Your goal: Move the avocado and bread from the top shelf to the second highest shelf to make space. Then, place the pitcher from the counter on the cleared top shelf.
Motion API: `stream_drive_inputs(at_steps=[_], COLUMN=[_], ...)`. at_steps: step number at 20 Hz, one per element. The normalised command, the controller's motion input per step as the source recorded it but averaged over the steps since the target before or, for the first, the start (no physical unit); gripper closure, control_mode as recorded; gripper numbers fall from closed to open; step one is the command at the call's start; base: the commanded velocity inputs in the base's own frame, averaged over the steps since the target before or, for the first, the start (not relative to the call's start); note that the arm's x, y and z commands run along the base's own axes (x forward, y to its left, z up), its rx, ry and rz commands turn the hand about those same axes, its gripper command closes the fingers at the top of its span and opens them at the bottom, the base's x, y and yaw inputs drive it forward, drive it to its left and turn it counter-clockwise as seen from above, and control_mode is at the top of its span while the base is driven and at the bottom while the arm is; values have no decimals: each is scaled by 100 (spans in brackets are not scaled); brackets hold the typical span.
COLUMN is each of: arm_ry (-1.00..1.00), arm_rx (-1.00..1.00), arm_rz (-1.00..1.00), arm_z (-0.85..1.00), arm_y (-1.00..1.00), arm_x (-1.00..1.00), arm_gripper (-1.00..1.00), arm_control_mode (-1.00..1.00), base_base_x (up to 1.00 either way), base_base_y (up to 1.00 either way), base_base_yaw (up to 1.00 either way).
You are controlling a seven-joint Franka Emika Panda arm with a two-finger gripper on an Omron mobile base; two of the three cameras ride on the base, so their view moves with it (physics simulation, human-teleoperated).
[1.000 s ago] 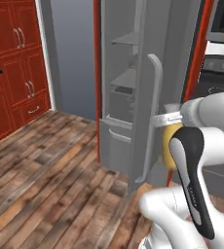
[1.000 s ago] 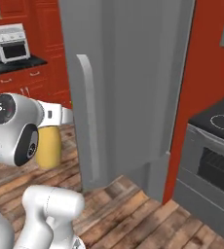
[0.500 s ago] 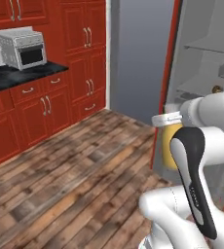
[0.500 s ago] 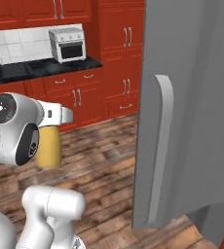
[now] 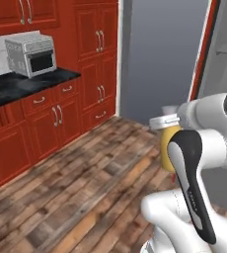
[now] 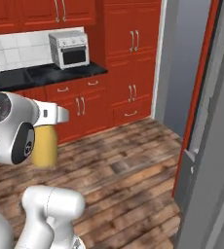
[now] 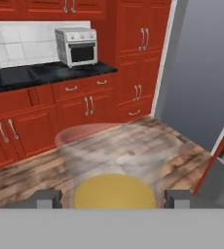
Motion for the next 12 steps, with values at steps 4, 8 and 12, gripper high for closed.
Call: stream_drive_inputs(at_steps=[4,8,12], arm_ry=[0,0,0], arm_rx=[0,0,0], arm_rz=[0,0,0], arm_z=[0,0,0], arm_y=[0,0,0], arm_x=[0,0,0], arm_gripper=[100,100,100], arm_control_mode=[100,100,100], base_base_x=[26,25,28], base_base_y=[32,35,47], base_base_yaw=[-68,-73,-68])
